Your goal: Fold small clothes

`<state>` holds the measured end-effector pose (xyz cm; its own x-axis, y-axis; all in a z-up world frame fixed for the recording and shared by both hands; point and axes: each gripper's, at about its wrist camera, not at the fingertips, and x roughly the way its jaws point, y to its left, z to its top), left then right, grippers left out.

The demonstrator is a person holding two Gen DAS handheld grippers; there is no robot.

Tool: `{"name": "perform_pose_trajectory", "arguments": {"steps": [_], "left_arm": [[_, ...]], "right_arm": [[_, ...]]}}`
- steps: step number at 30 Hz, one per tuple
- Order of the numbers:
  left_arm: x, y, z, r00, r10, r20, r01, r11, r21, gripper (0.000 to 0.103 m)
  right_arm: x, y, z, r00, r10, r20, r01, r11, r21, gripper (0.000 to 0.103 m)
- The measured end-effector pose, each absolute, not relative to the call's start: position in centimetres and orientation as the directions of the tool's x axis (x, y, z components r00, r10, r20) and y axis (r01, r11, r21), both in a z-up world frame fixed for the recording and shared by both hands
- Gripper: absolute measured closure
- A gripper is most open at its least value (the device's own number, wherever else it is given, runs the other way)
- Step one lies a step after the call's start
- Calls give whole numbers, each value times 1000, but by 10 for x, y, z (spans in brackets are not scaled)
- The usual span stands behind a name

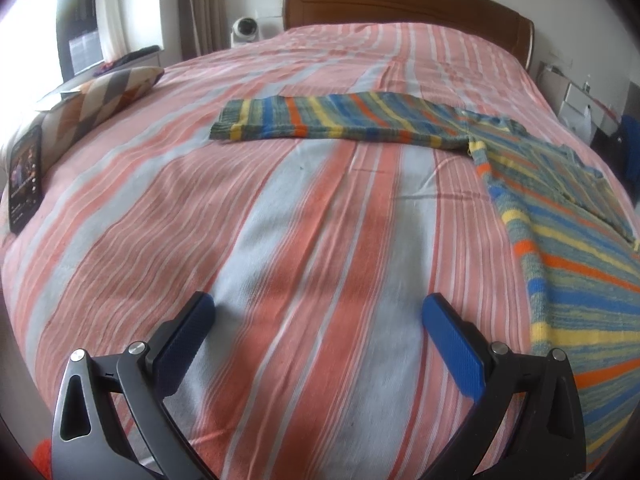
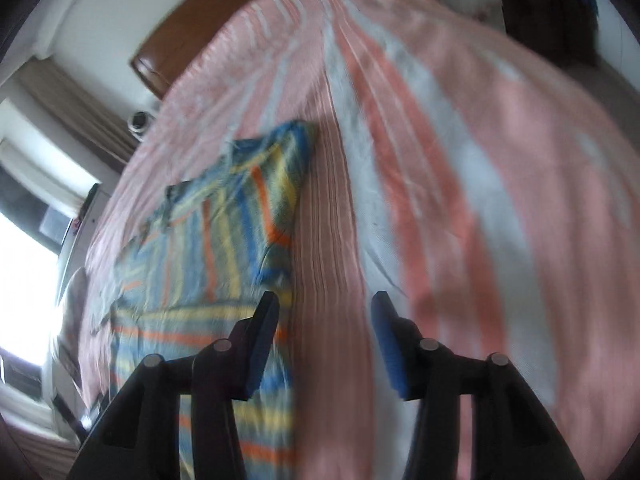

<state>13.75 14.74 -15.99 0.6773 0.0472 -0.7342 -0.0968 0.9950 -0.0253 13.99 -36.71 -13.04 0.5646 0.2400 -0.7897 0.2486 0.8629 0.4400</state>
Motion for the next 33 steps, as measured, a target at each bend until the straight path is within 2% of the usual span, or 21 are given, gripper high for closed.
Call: {"name": "perform_pose_trajectory", "arguments": {"steps": [3, 9, 14, 17, 21, 25, 27, 29, 33], "left_arm": [[138, 148, -160, 677, 47, -735, -97, 995, -25, 0], [138, 147, -160, 676, 48, -735, -97, 995, -24, 0], [139, 147, -160, 676, 49, -735, -97, 995, -23, 0], [139, 147, -161, 675, 51, -737, -97, 995, -20, 0], [140, 148, -162, 672, 56, -739, -96, 995, -12, 0], [141, 151, -158, 647, 44, -761, -96, 995, -24, 1], [143, 156, -144, 623, -11, -782, -75, 994, -74, 1], [150, 166, -121, 646, -79, -759, -52, 988, -147, 1], [199, 208, -83, 659, -120, -743, -69, 974, -218, 1]], "right_arm": [[106, -364, -119, 605, 179, -776, 204, 907, 369, 41], [43, -364, -120, 645, 12, -764, 199, 962, 184, 41], [20, -379, -126, 675, -41, -737, 217, 965, 145, 38], [15, -384, -136, 691, -26, -723, 219, 960, 174, 38], [10, -388, -147, 713, 11, -701, 191, 959, 210, 28], [9, -391, -154, 731, 46, -681, 176, 951, 253, 26], [9, -392, -155, 735, 56, -676, 175, 947, 268, 26], [9, -391, -155, 735, 53, -676, 175, 948, 265, 26], [9, -390, -156, 737, 54, -674, 171, 950, 262, 24]]}}
